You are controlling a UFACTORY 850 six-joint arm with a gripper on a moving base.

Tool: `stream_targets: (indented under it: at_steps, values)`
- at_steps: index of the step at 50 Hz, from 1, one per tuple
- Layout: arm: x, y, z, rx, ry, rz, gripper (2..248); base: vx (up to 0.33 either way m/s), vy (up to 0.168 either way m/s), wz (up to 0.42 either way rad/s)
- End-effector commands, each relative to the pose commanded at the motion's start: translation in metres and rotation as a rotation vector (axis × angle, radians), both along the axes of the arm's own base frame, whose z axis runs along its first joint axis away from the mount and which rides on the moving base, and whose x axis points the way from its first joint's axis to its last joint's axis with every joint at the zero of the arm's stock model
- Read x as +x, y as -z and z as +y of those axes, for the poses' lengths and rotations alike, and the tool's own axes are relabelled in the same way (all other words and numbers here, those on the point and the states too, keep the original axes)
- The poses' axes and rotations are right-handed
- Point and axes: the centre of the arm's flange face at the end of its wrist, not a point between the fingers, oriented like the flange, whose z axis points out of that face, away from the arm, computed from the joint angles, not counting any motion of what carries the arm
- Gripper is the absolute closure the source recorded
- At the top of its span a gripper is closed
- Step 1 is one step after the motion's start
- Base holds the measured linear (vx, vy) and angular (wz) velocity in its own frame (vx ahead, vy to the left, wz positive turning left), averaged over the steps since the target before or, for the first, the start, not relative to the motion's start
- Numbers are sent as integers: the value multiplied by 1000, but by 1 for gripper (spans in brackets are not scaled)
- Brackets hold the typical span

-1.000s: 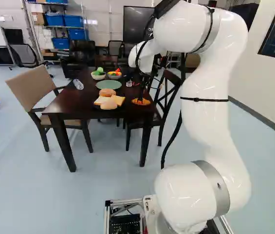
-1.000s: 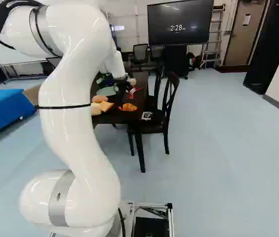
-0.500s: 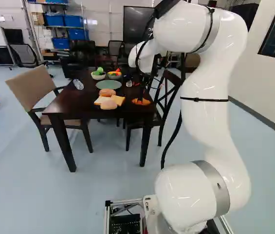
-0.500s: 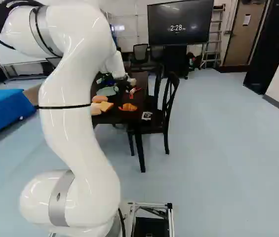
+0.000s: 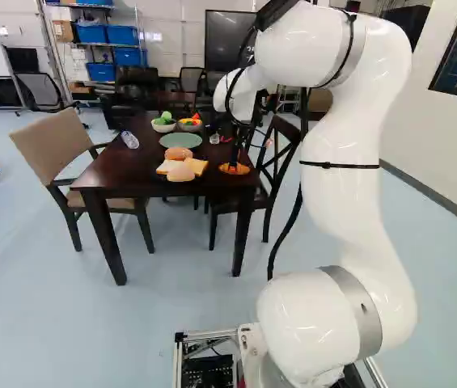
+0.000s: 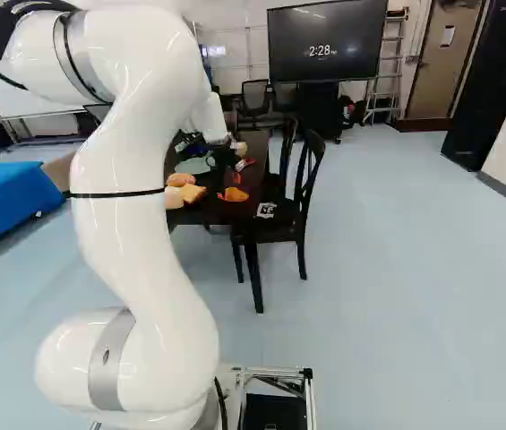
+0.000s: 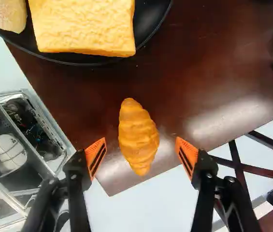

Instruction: Move the croissant to the empty plate

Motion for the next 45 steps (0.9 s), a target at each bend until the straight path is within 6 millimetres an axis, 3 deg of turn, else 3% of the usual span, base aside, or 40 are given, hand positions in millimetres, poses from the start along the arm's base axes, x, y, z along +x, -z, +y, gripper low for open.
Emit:
stream_targets:
  at_steps: [1, 10, 11, 15, 16, 21, 22, 26, 27, 31, 32, 45]
  values:
    - [0, 0, 0, 0, 0, 0, 53, 0, 0, 0]
    - [0, 0, 0, 0, 0, 0, 65, 0, 0, 0]
    - [0, 0, 0, 0, 0, 0, 77, 0, 0, 0]
    - [0, 0, 0, 0, 0, 0, 77, 0, 0, 0]
    - [0, 0, 0, 0, 0, 0, 89, 0, 0, 0]
    - [0, 0, 0, 0, 0, 0, 89, 0, 0, 0]
    - [0, 0, 0, 0, 0, 0, 101, 0, 0, 0]
    - [0, 0, 0, 0, 0, 0, 101, 0, 0, 0]
    - [0, 0, 0, 0, 0, 0, 113, 0, 0, 0]
    - [0, 0, 0, 0, 0, 0, 113, 0, 0, 0]
    - [0, 0, 0, 0, 0, 0, 125, 0, 0, 0]
    - [0, 0, 0, 0, 0, 0, 124, 0, 0, 0]
